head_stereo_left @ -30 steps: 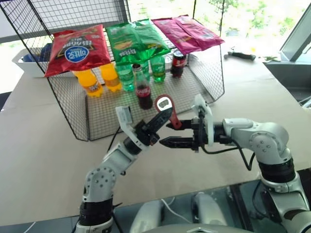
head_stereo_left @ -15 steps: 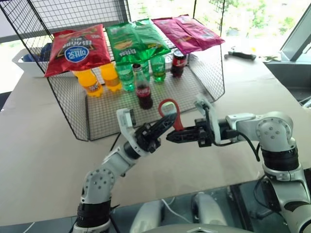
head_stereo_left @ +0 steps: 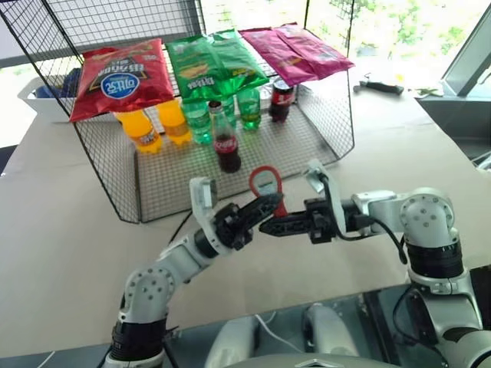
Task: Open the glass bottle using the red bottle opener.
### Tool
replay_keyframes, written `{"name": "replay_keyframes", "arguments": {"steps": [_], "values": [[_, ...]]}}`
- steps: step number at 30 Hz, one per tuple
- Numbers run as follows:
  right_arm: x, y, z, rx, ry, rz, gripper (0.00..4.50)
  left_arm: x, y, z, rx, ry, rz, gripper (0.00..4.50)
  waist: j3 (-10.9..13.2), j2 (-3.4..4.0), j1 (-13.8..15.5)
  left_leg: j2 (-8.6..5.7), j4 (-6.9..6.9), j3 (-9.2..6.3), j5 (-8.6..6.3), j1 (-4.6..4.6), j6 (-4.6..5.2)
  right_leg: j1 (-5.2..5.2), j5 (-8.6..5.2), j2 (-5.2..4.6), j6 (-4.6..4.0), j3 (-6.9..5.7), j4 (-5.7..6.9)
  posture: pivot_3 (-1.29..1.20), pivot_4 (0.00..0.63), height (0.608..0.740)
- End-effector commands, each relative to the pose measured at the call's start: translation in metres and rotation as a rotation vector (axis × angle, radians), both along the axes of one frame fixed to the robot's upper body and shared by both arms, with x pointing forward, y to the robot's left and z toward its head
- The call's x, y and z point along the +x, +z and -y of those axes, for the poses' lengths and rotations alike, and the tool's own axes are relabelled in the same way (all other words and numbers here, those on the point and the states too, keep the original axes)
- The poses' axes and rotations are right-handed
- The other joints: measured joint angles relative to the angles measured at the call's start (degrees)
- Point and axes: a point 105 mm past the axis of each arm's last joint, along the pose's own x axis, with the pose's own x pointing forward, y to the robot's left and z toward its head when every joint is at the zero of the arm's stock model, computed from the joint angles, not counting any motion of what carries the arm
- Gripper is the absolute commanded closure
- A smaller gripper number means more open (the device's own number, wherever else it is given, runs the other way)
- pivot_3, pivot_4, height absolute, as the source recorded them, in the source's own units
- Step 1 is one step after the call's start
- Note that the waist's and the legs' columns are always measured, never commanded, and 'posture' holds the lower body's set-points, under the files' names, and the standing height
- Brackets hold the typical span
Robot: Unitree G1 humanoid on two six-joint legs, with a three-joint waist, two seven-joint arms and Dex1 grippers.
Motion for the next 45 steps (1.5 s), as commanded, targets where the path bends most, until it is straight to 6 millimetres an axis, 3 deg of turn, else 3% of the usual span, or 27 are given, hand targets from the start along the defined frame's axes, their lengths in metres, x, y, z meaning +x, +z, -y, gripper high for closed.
{"name": "replay_keyframes", "arguments": {"steps": [1,3,5,10,13,16,18,23,30,45], "values": [[-0.001,-0.001,0.012,-0.011,-0.049,0.061,4.5,-0.003,0.004,-0.003,0.008,-0.016,0.02,1.86,0.0,0.0,0.02,-0.01,0.0,0.01,0.0,-0.01,0.0,0.0,0.0,0.0,0.0,0.0,0.0,0.0,0.15,0.74],[-0.002,-0.011,0.019,-0.051,-0.082,0.078,4.5,-0.006,0.004,-0.003,0.024,-0.03,0.02,0.82,0.0,0.0,-0.12,-0.02,0.0,0.04,0.0,-0.01,0.01,0.0,0.0,-0.01,0.0,0.02,-0.02,0.0,0.15,0.74],[0.0,-0.016,0.025,-0.052,-0.133,0.084,4.5,-0.009,0.002,-0.006,0.044,-0.021,0.017,0.07,0.0,0.0,-0.17,-0.01,-0.01,0.04,0.0,-0.01,0.0,0.0,0.0,0.0,0.0,0.02,-0.02,0.0,0.15,0.74],[0.018,-0.034,0.054,-0.135,-0.36,0.16,4.5,0.003,-0.01,-0.031,0.163,0.219,0.021,0.07,0.02,0.02,-0.14,0.07,-0.04,0.07,0.0,0.0,0.0,-0.01,0.0,0.01,0.01,0.04,-0.02,0.0,0.15,0.74],[0.041,-0.023,0.066,-0.103,-0.538,0.247,4.5,0.022,-0.001,-0.054,0.202,0.475,0.129,0.07,0.03,0.01,-0.1,0.06,-0.02,0.11,0.0,0.0,0.0,0.0,0.01,0.0,0.02,0.06,-0.02,0.0,0.15,0.74],[0.068,-0.003,0.077,-0.081,-0.716,0.41,4.5,0.046,-0.01,-0.074,0.386,0.72,0.257,0.07,0.03,0.01,0.08,0.05,-0.02,0.16,0.02,0.01,-0.05,0.01,0.01,0.01,0.02,0.07,-0.02,0.0,0.15,0.74],[0.074,0.01,0.076,-0.054,-0.757,0.537,4.5,0.057,-0.016,-0.083,0.455,0.824,0.299,0.07,0.02,0.01,0.25,0.0,-0.03,0.19,0.04,0.04,-0.07,0.01,0.01,0.01,0.02,0.1,-0.01,0.0,0.15,0.74],[0.078,0.03,0.057,-0.036,-0.775,0.72,4.5,0.081,-0.016,-0.08,0.596,0.922,0.46,0.07,0.03,0.0,0.4,-0.04,-0.05,0.12,0.03,0.0,-0.06,-0.04,0.01,0.02,0.02,0.06,-0.02,0.0,0.15,0.74],[0.071,0.03,0.038,-0.02,-0.75,0.788,4.5,0.115,0.002,-0.067,0.55,0.942,0.541,0.07,0.02,0.0,0.97,-0.06,-0.02,0.02,0.03,-0.21,-0.06,-0.23,0.01,-0.02,0.02,-0.02,-0.06,0.0,0.15,0.74],[0.071,0.028,0.043,-0.038,-0.806,0.817,4.5,0.176,0.017,-0.061,0.637,1.017,0.577,0.07,-0.01,-0.05,1.07,-0.28,0.17,-0.09,0.05,-0.82,-0.06,-0.79,0.02,-0.05,0.03,-0.12,0.15,0.0,0.15,0.74]]}}
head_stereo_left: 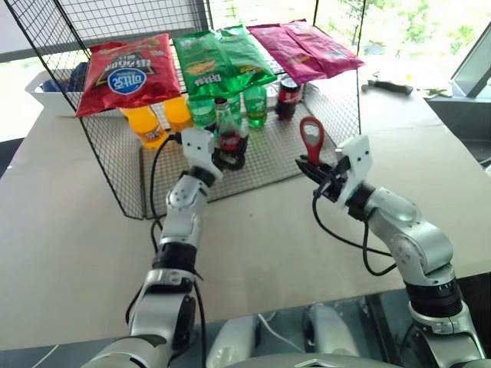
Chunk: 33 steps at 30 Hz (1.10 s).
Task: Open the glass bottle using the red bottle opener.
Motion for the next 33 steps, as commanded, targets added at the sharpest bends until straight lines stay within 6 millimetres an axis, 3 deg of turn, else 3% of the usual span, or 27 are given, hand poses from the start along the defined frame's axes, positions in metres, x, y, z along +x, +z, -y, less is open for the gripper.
{"name": "replay_keyframes", "arguments": {"steps": [1,7,10,12,13,19,22,28,33], "values": [[-0.005,0.017,0.001,0.02,-0.01,0.087,4.5,0.013,0.008,0.004,0.037,0.021,0.024,0.07,0.0,0.0,-0.05,-0.02,0.02,-0.01,0.0,-0.02,0.0,-0.01,0.0,0.0,0.0,-0.02,0.01,0.0,0.15,0.74],[-0.004,0.017,0.002,0.015,-0.026,0.097,4.5,0.017,0.009,0.011,0.013,-0.025,0.023,0.07,0.0,-0.01,-0.84,-0.04,0.01,-0.01,0.0,-0.02,0.0,-0.01,0.0,-0.02,0.0,-0.01,0.02,0.0,0.15,0.74],[-0.004,0.018,0.003,0.012,-0.031,0.102,4.5,0.014,0.006,0.011,0.005,-0.042,0.02,0.87,-0.01,-0.01,-1.14,-0.04,0.02,-0.01,0.01,-0.01,0.0,0.0,0.0,-0.03,0.0,0.0,0.05,0.0,0.15,0.74],[-0.004,0.018,0.003,0.009,-0.032,0.106,4.5,0.009,0.004,0.012,0.008,-0.067,0.015,1.65,-0.01,-0.01,-1.2,-0.03,0.04,-0.02,0.01,-0.01,0.0,0.0,0.0,-0.03,0.0,0.0,0.07,0.0,0.15,0.74],[-0.004,0.019,0.003,0.008,-0.032,0.109,4.5,0.007,0.003,0.014,0.01,-0.083,0.013,1.78,-0.01,-0.01,-1.26,-0.03,0.05,-0.01,0.01,0.0,0.0,0.0,0.0,-0.02,0.01,0.01,0.07,0.0,0.15,0.74],[-0.003,0.023,0.002,0.008,-0.031,0.127,4.5,-0.019,0.011,0.023,0.014,-0.215,0.022,1.78,-0.01,-0.01,-1.43,0.0,0.04,-0.01,0.01,-0.02,0.0,-0.02,0.0,-0.03,0.0,0.04,0.08,0.0,0.15,0.74],[-0.001,0.026,0.005,0.007,-0.051,0.144,4.5,-0.041,0.014,0.039,0.011,-0.362,-0.009,1.78,-0.01,-0.01,-1.45,0.0,0.08,-0.01,0.01,-0.02,0.0,-0.01,0.0,-0.03,0.0,0.05,0.1,0.0,0.15,0.74],[0.008,0.043,0.014,0.008,-0.098,0.21,4.5,-0.088,0.003,0.07,0.107,-0.604,-0.084,1.78,-0.01,-0.01,-1.46,0.02,0.08,0.02,0.0,-0.02,0.0,-0.02,0.0,-0.02,0.0,0.08,0.1,0.0,0.15,0.74],[0.011,0.046,0.016,0.012,-0.111,0.225,4.5,-0.098,-0.014,0.071,0.152,-0.608,-0.101,1.78,-0.02,0.01,-1.39,0.06,0.08,0.04,0.01,0.01,0.0,-0.02,0.01,0.02,-0.01,0.09,0.13,0.0,0.15,0.74]]}}
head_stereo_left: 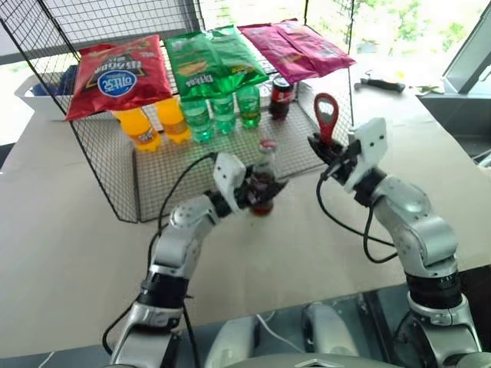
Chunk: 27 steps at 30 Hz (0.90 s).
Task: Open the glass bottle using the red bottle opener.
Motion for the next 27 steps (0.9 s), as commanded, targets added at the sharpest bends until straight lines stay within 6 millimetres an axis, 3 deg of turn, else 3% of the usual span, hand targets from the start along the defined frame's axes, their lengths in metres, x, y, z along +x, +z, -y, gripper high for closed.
{"name": "replay_keyframes", "arguments": {"steps": [1,6,10,15,20,27], "values": [[-0.002,0.013,0.002,0.013,-0.002,0.059,4.5,-0.006,0.011,0.0,-0.004,0.004,0.092,1.78,0.0,0.0,-0.01,0.0,0.0,0.02,0.0,0.02,0.0,0.0,0.0,0.0,0.0,0.01,0.01,0.0,0.15,0.74],[-0.002,0.012,0.001,0.013,0.0,0.057,4.5,-0.007,0.006,-0.004,-0.02,0.026,0.105,1.78,-0.01,0.01,-0.01,-0.01,0.01,0.05,0.0,0.01,0.0,0.0,0.0,-0.02,0.0,0.04,0.0,0.0,0.15,0.74],[-0.002,0.012,0.0,0.009,0.002,0.057,4.5,-0.009,0.01,-0.008,-0.057,0.033,0.126,0.02,-0.01,0.01,0.0,-0.01,0.01,0.05,0.0,0.02,0.0,0.0,0.0,-0.02,0.0,0.04,0.01,0.0,0.15,0.74],[-0.001,0.012,0.001,0.005,0.002,0.059,4.5,-0.012,0.021,-0.011,-0.089,0.05,0.181,0.02,-0.01,0.0,0.04,-0.01,0.03,0.05,0.0,0.01,0.0,0.01,0.0,-0.02,0.0,0.04,0.01,0.0,0.15,0.74],[0.0,0.011,0.001,0.003,0.002,0.058,4.5,-0.024,0.05,-0.008,-0.165,-0.016,0.241,0.02,-0.01,0.0,0.03,0.04,0.03,0.05,0.0,0.01,0.0,0.0,0.0,-0.03,0.0,0.04,0.01,0.0,0.15,0.74],[0.002,0.009,0.001,0.008,-0.001,0.057,4.5,-0.032,0.041,-0.005,-0.132,-0.071,0.201,0.02,-0.02,0.01,-0.04,0.07,0.03,0.08,0.0,0.03,0.0,0.01,0.01,0.01,0.0,0.05,0.04,0.0,0.15,0.74]]}}
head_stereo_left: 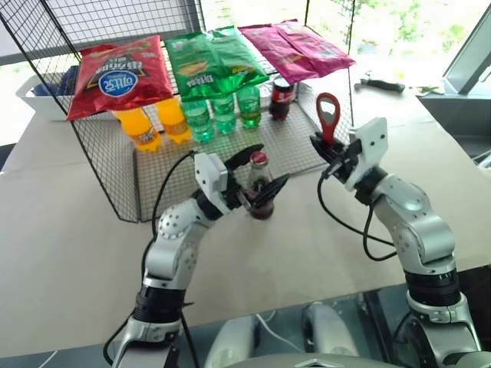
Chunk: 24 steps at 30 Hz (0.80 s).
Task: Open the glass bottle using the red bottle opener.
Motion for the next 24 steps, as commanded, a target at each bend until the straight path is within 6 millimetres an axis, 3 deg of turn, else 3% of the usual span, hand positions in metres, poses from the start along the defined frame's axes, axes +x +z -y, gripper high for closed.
{"name": "replay_keyframes", "arguments": {"steps": [1,10,13,15,16,19,24], "values": [[-0.003,0.014,-0.001,0.02,0.005,0.064,4.5,-0.009,0.008,0.003,0.014,-0.035,0.042,0.02,0.0,0.0,0.0,0.0,0.0,0.0,0.0,0.0,0.0,0.0,0.0,0.0,0.0,0.0,0.0,0.0,0.15,0.74],[-0.005,0.013,-0.003,0.015,0.013,0.064,4.5,-0.003,0.002,0.001,0.054,-0.01,0.037,0.02,0.0,0.0,0.03,-0.03,0.0,0.0,0.0,0.0,0.0,0.0,0.0,0.0,0.0,0.0,0.0,0.0,0.15,0.74],[-0.009,0.011,-0.009,-0.025,0.035,0.077,4.5,-0.002,-0.004,0.0,0.088,0.007,0.033,1.21,0.0,0.0,0.02,-0.03,0.0,0.01,0.0,0.0,0.0,0.0,0.0,0.0,0.0,0.0,0.0,0.0,0.15,0.74],[-0.011,0.008,-0.015,-0.087,0.043,0.11,4.5,-0.001,-0.007,-0.001,0.104,0.021,0.035,2.26,-0.02,0.01,0.03,-0.05,0.0,0.0,0.0,0.0,0.0,0.0,0.0,0.0,0.0,0.0,0.0,0.0,0.15,0.74],[-0.011,0.005,-0.018,-0.131,0.04,0.139,4.5,0.0,-0.008,-0.002,0.108,0.023,0.035,2.52,-0.03,0.01,0.02,-0.05,0.0,0.01,0.0,0.01,0.0,0.0,0.0,0.0,0.0,0.0,0.0,0.0,0.15,0.74],[-0.016,-0.008,-0.033,-0.341,0.059,0.283,4.5,0.001,-0.01,-0.001,0.114,0.027,0.033,2.53,-0.06,0.01,0.03,-0.07,0.01,0.02,0.0,0.01,0.0,0.0,0.0,-0.01,0.0,0.0,0.0,0.0,0.15,0.74],[-0.021,-0.018,-0.045,-0.439,0.028,0.448,4.5,0.001,-0.011,-0.002,0.121,0.037,0.032,2.53,-0.14,-0.06,-0.02,-0.08,0.02,0.04,0.0,0.05,-0.01,0.02,0.0,0.0,0.0,0.0,0.03,0.0,0.15,0.74]]}}
